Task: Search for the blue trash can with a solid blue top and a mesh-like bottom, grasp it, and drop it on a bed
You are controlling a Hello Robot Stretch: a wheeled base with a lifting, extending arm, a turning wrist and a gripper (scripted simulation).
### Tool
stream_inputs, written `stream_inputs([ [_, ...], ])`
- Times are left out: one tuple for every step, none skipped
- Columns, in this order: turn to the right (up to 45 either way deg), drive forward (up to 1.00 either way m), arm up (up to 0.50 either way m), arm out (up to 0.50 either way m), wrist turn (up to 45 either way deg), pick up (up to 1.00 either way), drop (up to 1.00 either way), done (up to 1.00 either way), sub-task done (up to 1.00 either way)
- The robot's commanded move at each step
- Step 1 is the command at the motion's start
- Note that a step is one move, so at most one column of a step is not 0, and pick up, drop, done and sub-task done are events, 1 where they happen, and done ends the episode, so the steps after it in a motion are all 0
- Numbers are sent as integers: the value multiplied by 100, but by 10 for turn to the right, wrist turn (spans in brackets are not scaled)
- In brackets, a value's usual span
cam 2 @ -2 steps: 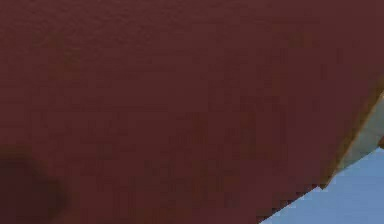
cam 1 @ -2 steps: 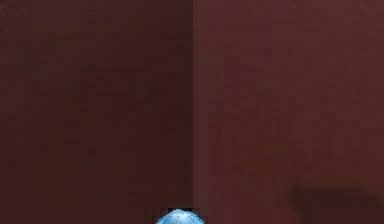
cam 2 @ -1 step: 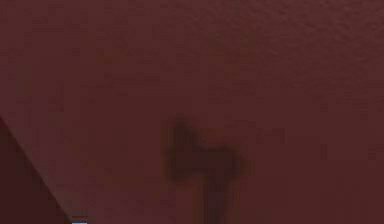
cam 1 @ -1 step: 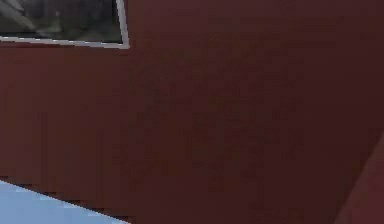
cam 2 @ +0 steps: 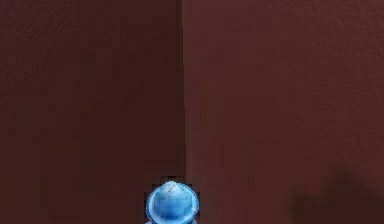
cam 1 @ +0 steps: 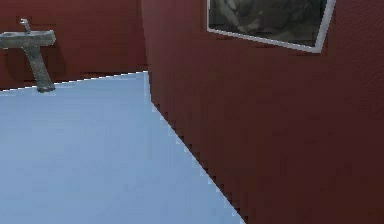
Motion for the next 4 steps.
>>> stream_inputs([
  [0, 0, 46, 0, 0, 0, 0, 0, 0],
  [0, 0, 0, 26, 0, 0, 0, 0, 0],
  [0, 0, 0, 0, 450, 0, 0, 0, 0],
  [0, 0, 0, 0, 450, 0, 0, 0, 0],
])
